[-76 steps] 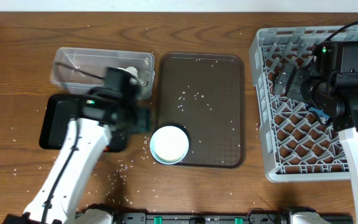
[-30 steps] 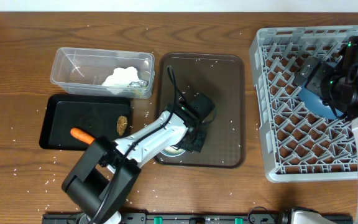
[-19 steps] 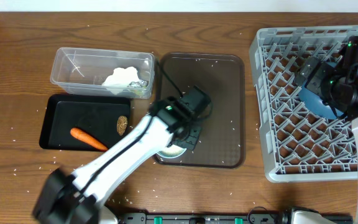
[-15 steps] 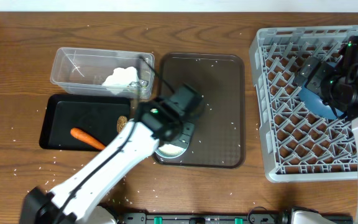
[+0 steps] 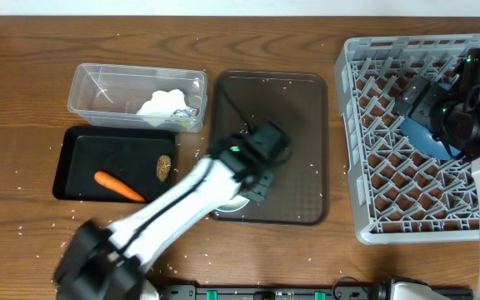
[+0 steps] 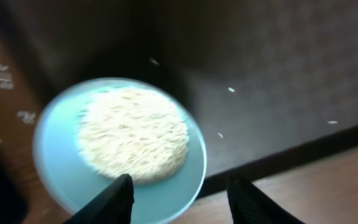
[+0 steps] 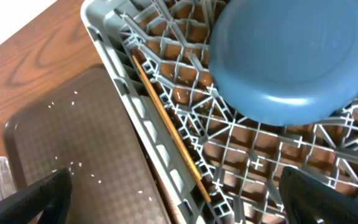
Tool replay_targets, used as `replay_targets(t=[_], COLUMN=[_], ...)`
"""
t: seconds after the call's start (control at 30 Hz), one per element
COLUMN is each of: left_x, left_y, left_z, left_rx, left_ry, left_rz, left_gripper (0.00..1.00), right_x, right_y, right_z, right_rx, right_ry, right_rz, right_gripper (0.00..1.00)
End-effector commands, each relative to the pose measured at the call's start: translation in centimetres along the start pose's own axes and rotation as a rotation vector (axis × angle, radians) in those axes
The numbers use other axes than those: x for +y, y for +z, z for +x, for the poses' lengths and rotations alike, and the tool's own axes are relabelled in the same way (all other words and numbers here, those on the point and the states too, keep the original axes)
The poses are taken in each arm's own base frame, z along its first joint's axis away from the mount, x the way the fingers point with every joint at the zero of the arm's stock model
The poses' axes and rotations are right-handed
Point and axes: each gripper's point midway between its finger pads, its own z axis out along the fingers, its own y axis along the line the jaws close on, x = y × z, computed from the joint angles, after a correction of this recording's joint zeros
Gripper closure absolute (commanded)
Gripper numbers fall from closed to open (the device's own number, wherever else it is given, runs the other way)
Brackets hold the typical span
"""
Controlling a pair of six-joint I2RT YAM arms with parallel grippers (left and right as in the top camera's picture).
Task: Sort waste into correct bins and load items into the dishwasher rack
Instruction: 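Lift the rice bowl and carry it over the black tray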
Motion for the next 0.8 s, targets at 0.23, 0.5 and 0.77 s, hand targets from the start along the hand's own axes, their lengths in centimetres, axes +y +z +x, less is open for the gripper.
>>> replay_targets(t=[0.23,0.5,0.77], left_x=[0.1,0.2,0.1], left_y=[5.4,7.7,7.1], left_z=[0.4,1.1,0.7], left_rx=[0.090,0.145,0.143], left_ry=[0.011,0.015,0.020], left_rz=[-0.061,-0.078,-0.078], left_gripper=[0.64,0.81,0.94], right_x=[-0.3,-0.4,-0.5], right_y=[-0.1,-0.1,-0.1], right_z=[0.2,0.2,0.1], right_rx=[0.014,0.012,0.007], right_ry=[0.016,0.012,0.009], right_rz=[0.008,0.013,0.017], right_gripper=[0.01,0.01,0.01])
